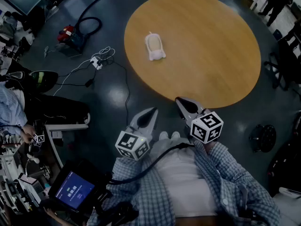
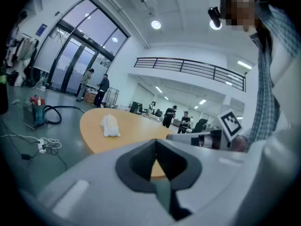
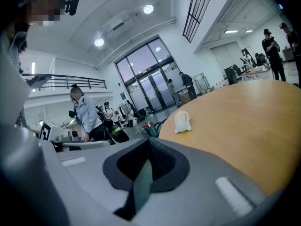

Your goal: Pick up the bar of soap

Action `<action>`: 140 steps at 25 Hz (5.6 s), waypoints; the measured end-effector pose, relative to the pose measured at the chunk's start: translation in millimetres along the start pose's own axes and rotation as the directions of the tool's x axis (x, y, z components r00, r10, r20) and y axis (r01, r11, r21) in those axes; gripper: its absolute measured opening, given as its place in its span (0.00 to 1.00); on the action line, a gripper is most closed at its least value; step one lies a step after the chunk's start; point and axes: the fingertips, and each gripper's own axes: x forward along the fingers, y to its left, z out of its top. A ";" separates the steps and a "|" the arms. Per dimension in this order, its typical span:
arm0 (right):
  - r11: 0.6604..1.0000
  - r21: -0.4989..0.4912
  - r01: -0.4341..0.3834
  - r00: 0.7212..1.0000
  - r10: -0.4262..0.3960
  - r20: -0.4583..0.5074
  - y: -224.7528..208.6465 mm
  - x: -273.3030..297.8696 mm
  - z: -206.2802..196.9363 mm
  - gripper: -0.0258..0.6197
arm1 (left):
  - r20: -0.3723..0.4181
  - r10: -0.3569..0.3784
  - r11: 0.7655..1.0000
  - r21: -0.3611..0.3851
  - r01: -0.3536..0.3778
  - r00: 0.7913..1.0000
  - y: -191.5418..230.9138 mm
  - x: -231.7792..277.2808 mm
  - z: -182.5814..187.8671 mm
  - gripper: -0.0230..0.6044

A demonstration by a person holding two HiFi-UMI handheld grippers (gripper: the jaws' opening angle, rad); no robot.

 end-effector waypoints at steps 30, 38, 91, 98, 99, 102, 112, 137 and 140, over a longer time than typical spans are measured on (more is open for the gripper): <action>1.000 0.008 -0.003 1.000 0.003 0.009 -11.9 -9.9 7.6 0.04 | 0.018 0.021 1.000 0.013 -0.021 1.000 -8.2 8.2 6.3 0.03; 1.000 -0.020 -0.006 1.000 0.006 0.020 -15.2 -19.9 17.9 0.04 | 0.036 0.061 0.998 0.023 -0.062 0.997 -8.2 7.8 12.1 0.03; 0.851 -0.380 0.363 0.794 -0.496 -0.352 -183.0 321.8 40.7 0.50 | -0.055 0.139 0.986 -0.081 -0.143 0.989 229.3 107.8 65.6 0.03; 0.871 -0.339 0.356 0.809 -0.469 -0.354 -185.8 318.8 38.2 0.46 | -0.057 0.123 0.989 -0.081 -0.127 0.991 228.1 114.3 65.8 0.03; 0.879 -0.323 0.350 0.812 -0.457 -0.364 -186.4 317.2 35.7 0.46 | -0.056 0.120 0.989 -0.080 -0.124 0.991 226.9 114.3 66.6 0.03; 0.910 -0.256 0.327 0.833 -0.405 -0.377 -187.8 313.1 31.9 0.45 | -0.052 0.112 0.990 -0.081 -0.116 0.992 224.3 114.5 68.6 0.03; 0.985 0.121 0.124 0.984 -0.106 -0.144 -151.5 286.2 92.7 0.45 | -0.037 0.068 0.995 -0.065 -0.071 0.997 215.9 128.0 78.0 0.03; 0.863 0.489 -0.129 0.974 0.018 0.225 -144.2 182.6 150.8 0.44 | -0.038 -0.042 0.999 -0.007 0.041 0.998 178.3 170.4 93.9 0.03; 0.856 0.495 -0.149 0.971 0.033 0.235 -143.2 183.2 149.9 0.44 | -0.037 -0.036 0.999 -0.007 0.036 0.999 178.3 171.2 94.0 0.03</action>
